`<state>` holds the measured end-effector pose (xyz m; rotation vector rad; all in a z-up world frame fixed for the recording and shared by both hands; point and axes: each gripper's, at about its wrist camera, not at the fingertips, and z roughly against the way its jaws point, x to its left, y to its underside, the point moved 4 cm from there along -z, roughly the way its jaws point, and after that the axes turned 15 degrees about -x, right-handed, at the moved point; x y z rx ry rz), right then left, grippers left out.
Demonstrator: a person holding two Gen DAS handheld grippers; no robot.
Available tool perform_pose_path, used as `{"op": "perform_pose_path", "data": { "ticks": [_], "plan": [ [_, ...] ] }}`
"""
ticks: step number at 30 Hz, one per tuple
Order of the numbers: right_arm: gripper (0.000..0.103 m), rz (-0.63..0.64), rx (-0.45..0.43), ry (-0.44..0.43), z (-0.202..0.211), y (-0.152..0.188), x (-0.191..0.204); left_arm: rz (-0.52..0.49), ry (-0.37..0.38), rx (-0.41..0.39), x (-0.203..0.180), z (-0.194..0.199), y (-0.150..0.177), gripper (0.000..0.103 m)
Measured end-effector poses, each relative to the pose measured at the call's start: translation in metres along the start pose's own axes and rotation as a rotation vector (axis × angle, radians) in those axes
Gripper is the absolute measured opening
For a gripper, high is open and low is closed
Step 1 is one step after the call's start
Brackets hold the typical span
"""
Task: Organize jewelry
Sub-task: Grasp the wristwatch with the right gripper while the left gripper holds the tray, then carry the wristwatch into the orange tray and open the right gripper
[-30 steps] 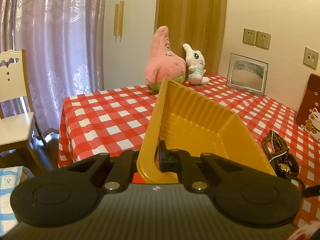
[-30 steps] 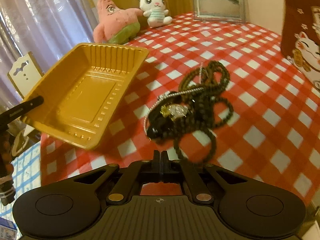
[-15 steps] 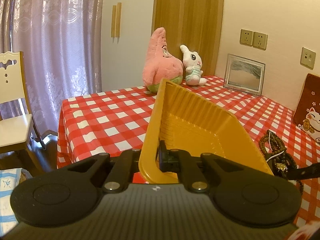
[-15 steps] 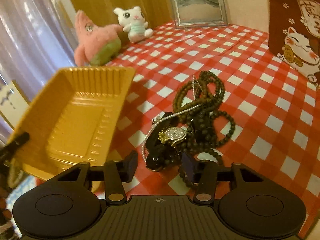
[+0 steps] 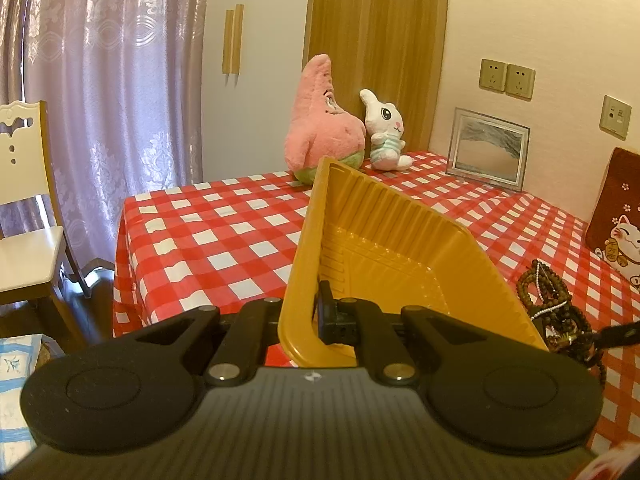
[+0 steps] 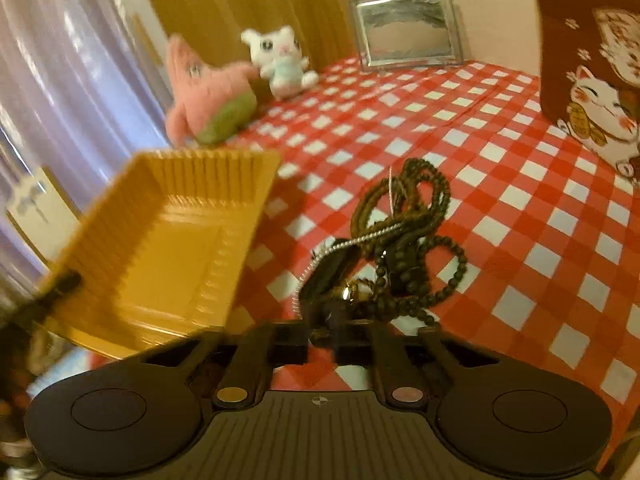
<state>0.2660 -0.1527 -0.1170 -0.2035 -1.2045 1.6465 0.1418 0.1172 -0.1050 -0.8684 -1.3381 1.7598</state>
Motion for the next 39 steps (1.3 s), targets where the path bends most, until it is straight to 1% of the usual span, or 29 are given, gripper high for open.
{"op": "perform_pose_path", "data": {
  "ticks": [2, 4, 6, 8, 9, 10, 11, 12, 14, 15, 17, 18, 20, 24, 25, 26, 27, 28, 32, 35, 39],
  "plan": [
    [0.000, -0.076, -0.005, -0.045, 0.013, -0.011, -0.008, 0.001, 0.000, 0.001, 0.000, 0.000, 0.001, 0.006],
    [0.000, -0.126, 0.000, -0.037, 0.021, -0.018, -0.017, 0.002, 0.002, 0.002, 0.000, 0.000, 0.001, 0.006],
    [0.000, -0.162, 0.033, -0.051, 0.024, -0.020, -0.023, 0.001, 0.006, 0.001, 0.000, 0.001, 0.002, 0.006],
    [0.003, -0.116, 0.045, -0.027, 0.025, -0.016, -0.020, -0.002, 0.009, 0.001, 0.000, 0.002, 0.003, 0.006],
    [0.007, -0.075, 0.063, -0.026, 0.024, -0.013, -0.015, -0.002, 0.011, 0.001, 0.000, 0.003, 0.003, 0.006],
    [0.028, -0.026, 0.077, -0.026, 0.023, -0.009, -0.009, -0.001, 0.012, 0.002, 0.000, 0.003, 0.003, 0.006],
    [0.056, 0.022, 0.082, -0.023, 0.020, -0.003, -0.001, -0.002, 0.013, 0.003, 0.000, 0.003, 0.004, 0.006],
    [0.061, 0.064, 0.078, -0.020, 0.017, 0.004, 0.009, -0.002, 0.014, 0.003, 0.001, 0.004, 0.004, 0.006],
    [0.061, 0.115, 0.066, -0.028, 0.012, 0.017, 0.021, -0.001, 0.014, 0.006, 0.001, 0.004, 0.005, 0.006],
    [0.058, 0.151, 0.072, -0.022, 0.006, 0.023, 0.027, 0.000, 0.015, 0.006, 0.001, 0.005, 0.005, 0.006],
    [0.027, 0.215, 0.085, -0.049, -0.003, 0.033, 0.037, -0.001, 0.016, 0.008, 0.002, 0.006, 0.006, 0.006],
    [0.023, 0.232, 0.100, -0.056, -0.010, 0.037, 0.041, -0.001, 0.016, 0.007, 0.002, 0.006, 0.006, 0.006],
    [0.022, 0.236, 0.126, -0.029, -0.024, 0.042, 0.040, -0.001, 0.013, 0.006, 0.004, 0.007, 0.006, 0.006],
    [0.022, 0.194, 0.156, 0.023, -0.044, 0.043, 0.030, -0.004, 0.013, 0.008, 0.006, 0.008, 0.006, 0.006],
    [0.020, 0.179, 0.158, 0.019, -0.047, 0.043, 0.027, -0.003, 0.015, 0.008, 0.007, 0.009, 0.005, 0.006],
    [0.009, 0.172, 0.156, 0.014, -0.049, 0.042, 0.026, -0.003, 0.015, 0.008, 0.008, 0.009, 0.005, 0.006],
    [0.006, 0.165, 0.157, 0.004, -0.050, 0.042, 0.025, -0.004, 0.015, 0.007, 0.009, 0.009, 0.005, 0.006],
    [0.005, 0.152, 0.156, 0.000, -0.048, 0.041, 0.024, -0.005, 0.014, 0.008, 0.010, 0.009, 0.004, 0.006],
    [0.005, 0.030, 0.144, -0.049, -0.035, 0.033, 0.020, -0.007, 0.014, 0.008, 0.014, 0.009, 0.003, 0.006],
    [0.005, -0.033, 0.119, -0.091, -0.022, 0.026, 0.024, -0.008, 0.016, 0.011, 0.017, 0.009, 0.003, 0.006],
    [0.005, -0.035, 0.062, -0.119, -0.007, 0.013, 0.036, -0.005, 0.016, 0.014, 0.019, 0.008, 0.004, 0.006]
  ]
}}
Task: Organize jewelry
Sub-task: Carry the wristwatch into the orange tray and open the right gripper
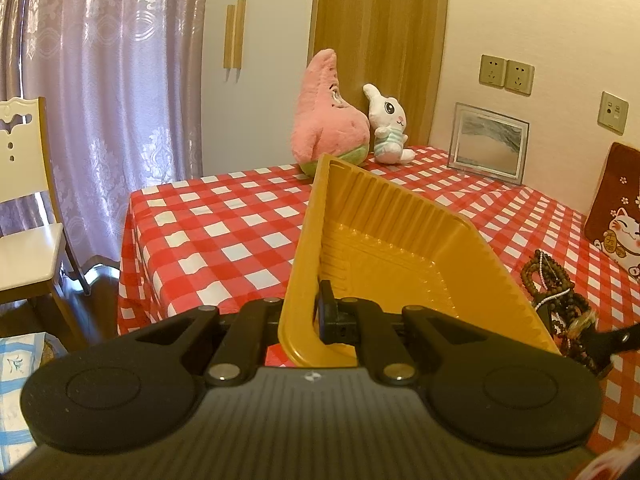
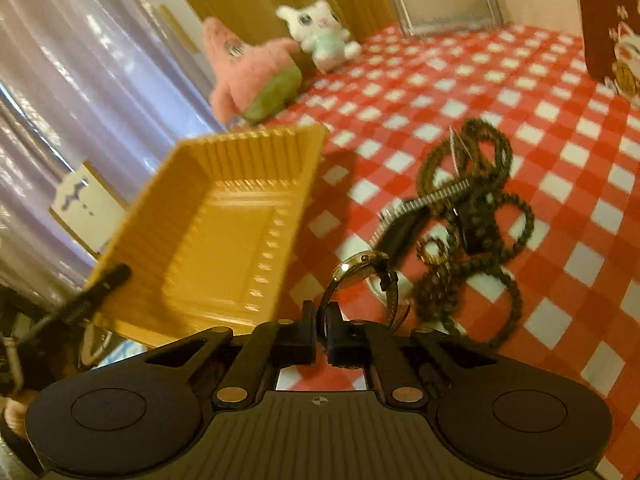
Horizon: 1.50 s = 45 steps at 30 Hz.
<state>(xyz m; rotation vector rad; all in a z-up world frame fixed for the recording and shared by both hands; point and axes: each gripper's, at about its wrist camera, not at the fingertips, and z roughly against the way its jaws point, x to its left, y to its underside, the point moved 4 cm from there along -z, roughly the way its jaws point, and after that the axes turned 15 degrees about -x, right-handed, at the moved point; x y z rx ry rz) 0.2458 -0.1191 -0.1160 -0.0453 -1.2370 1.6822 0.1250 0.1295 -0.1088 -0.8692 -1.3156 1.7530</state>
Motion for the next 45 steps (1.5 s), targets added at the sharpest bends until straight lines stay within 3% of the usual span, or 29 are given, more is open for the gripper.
{"op": "perform_pose_path", "data": {
  "ticks": [7, 14, 21, 27, 30, 32, 35, 38, 45],
  "plan": [
    [0.005, 0.115, -0.045, -0.091, 0.001, -0.012, 0.038, -0.003, 0.001, 0.000, 0.000, 0.000, 0.000, 0.006],
    [0.005, 0.228, 0.000, -0.199, -0.033, -0.003, 0.076, 0.002, -0.003, 0.004, 0.000, 0.000, 0.002, 0.006],
    [0.005, 0.310, 0.104, -0.186, -0.075, 0.018, 0.083, 0.009, -0.009, 0.008, 0.001, 0.000, 0.004, 0.006],
    [0.005, 0.341, 0.137, -0.172, -0.086, 0.027, 0.080, 0.005, -0.008, 0.006, 0.000, -0.001, 0.003, 0.006],
    [0.016, 0.356, 0.108, -0.171, -0.078, 0.024, 0.085, 0.007, -0.007, 0.008, 0.000, -0.001, 0.003, 0.006],
    [0.034, 0.354, 0.077, -0.180, -0.068, 0.019, 0.087, 0.004, -0.009, 0.008, -0.001, -0.001, 0.004, 0.006],
    [0.036, 0.319, 0.020, -0.190, -0.045, 0.009, 0.087, 0.006, -0.010, 0.011, -0.001, -0.002, 0.004, 0.005],
    [0.036, 0.292, -0.014, -0.163, -0.021, 0.004, 0.076, 0.004, -0.011, 0.012, -0.001, -0.002, 0.004, 0.005],
    [0.036, 0.213, -0.003, 0.034, 0.013, 0.009, 0.012, 0.007, -0.010, 0.011, 0.000, -0.003, 0.004, 0.005]
  ]
}}
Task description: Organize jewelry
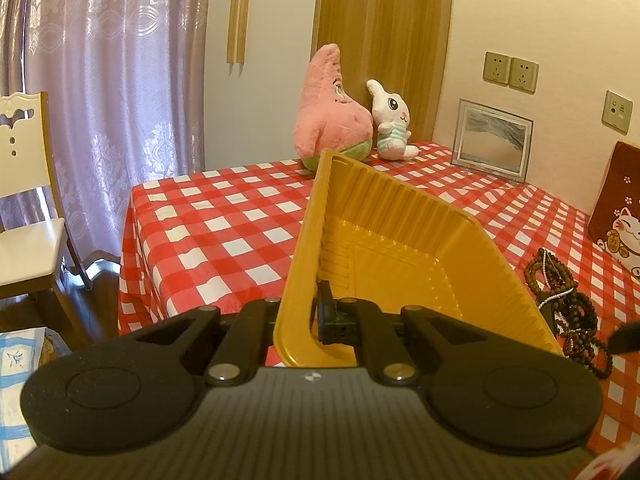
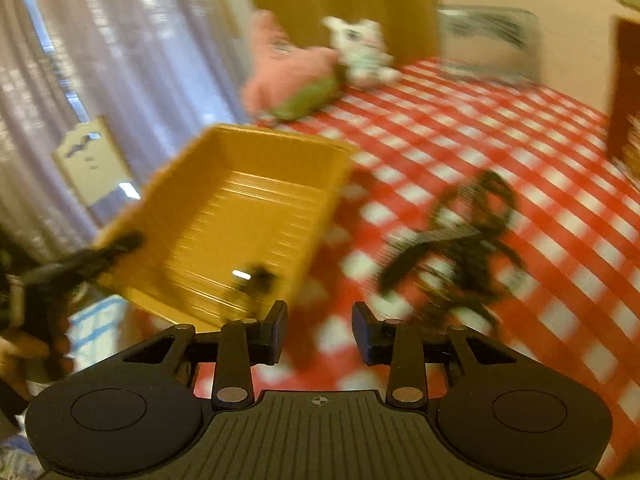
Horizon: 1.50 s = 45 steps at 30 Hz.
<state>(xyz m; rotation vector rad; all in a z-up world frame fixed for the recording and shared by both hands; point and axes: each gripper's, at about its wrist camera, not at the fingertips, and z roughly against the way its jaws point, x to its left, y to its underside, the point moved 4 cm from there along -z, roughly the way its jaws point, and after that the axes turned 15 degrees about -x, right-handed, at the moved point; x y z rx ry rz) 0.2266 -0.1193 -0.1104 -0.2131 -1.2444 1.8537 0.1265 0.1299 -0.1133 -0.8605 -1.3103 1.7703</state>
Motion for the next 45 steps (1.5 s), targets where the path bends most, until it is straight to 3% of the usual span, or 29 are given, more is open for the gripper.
{"op": "perform_pose_path", "data": {
  "ticks": [4, 8, 20, 31, 36, 38, 41, 45],
  "plan": [
    [0.036, -0.021, 0.028, 0.104, -0.002, 0.009, -0.032, -0.007, 0.000, 0.002, 0.000, 0.000, 0.000, 0.006],
    [0.036, -0.010, 0.019, 0.144, -0.007, 0.007, -0.049, -0.009, -0.001, 0.005, 0.001, -0.002, -0.001, 0.006],
    [0.020, 0.147, 0.025, 0.157, -0.052, -0.001, -0.048, -0.005, -0.005, 0.005, 0.002, -0.002, -0.001, 0.006],
    [0.018, 0.266, 0.082, 0.171, -0.068, 0.007, -0.045, -0.004, -0.005, 0.003, 0.001, -0.002, -0.001, 0.006],
    [0.004, 0.311, 0.104, 0.166, -0.067, 0.010, -0.044, -0.003, -0.005, 0.003, 0.001, -0.002, -0.001, 0.006],
    [0.003, 0.326, 0.112, 0.157, -0.066, 0.011, -0.042, -0.003, -0.004, 0.003, 0.002, -0.002, -0.001, 0.006],
    [0.003, 0.290, 0.098, 0.155, -0.060, 0.010, -0.045, -0.004, -0.004, 0.002, 0.001, -0.002, -0.001, 0.006],
    [0.003, 0.137, 0.040, 0.121, -0.044, -0.007, -0.051, -0.003, -0.003, 0.002, 0.001, -0.002, -0.002, 0.006]
  ]
}}
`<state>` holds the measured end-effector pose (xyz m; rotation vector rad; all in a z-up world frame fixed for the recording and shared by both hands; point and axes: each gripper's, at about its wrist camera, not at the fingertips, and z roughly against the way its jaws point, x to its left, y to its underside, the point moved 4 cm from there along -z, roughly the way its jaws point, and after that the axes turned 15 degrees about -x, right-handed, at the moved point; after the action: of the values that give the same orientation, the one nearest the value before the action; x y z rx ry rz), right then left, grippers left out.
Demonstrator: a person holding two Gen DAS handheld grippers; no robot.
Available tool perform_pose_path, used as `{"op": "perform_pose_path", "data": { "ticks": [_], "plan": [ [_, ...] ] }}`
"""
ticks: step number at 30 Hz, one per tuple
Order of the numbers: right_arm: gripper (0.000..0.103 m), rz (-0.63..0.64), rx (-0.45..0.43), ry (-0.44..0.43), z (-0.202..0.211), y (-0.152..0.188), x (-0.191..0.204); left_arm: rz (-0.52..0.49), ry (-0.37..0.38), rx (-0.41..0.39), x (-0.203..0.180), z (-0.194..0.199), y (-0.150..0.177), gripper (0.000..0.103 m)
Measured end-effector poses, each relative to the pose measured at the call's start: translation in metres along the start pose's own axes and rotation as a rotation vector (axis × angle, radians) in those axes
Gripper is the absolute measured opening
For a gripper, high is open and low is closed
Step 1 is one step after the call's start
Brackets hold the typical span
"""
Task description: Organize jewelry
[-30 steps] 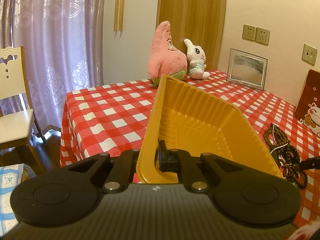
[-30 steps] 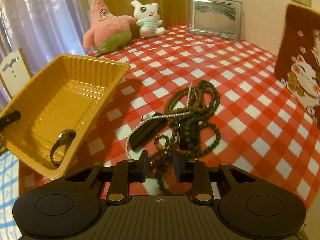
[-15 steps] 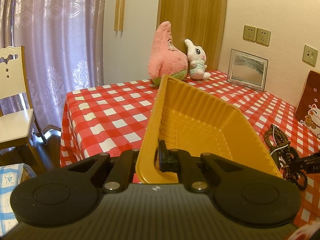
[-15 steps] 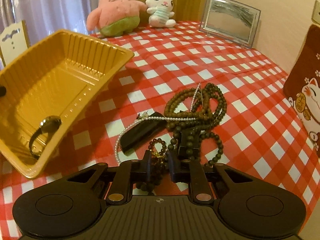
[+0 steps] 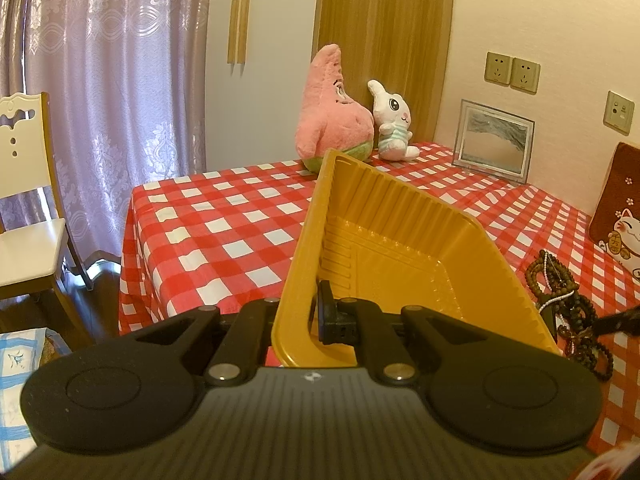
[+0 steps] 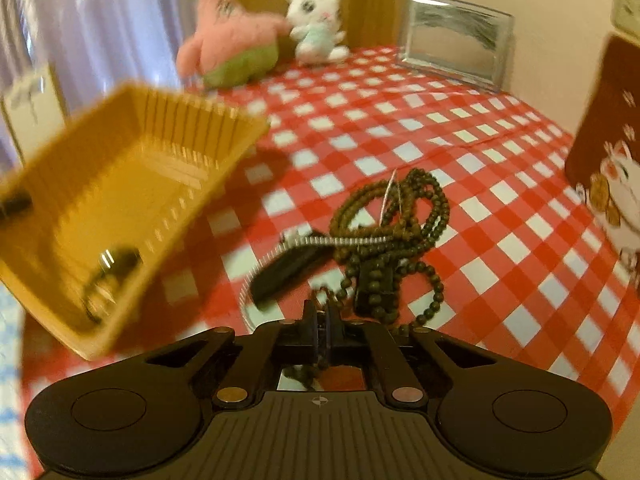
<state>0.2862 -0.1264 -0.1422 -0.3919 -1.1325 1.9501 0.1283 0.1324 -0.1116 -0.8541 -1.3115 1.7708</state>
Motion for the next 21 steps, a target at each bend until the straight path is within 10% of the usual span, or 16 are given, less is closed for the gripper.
{"op": "perform_pose_path", "data": {
  "ticks": [21],
  "plan": [
    [0.003, -0.228, -0.207, -0.273, 0.055, -0.093, 0.043, 0.001, 0.000, -0.001, -0.001, 0.000, -0.001, 0.006]
  ]
}}
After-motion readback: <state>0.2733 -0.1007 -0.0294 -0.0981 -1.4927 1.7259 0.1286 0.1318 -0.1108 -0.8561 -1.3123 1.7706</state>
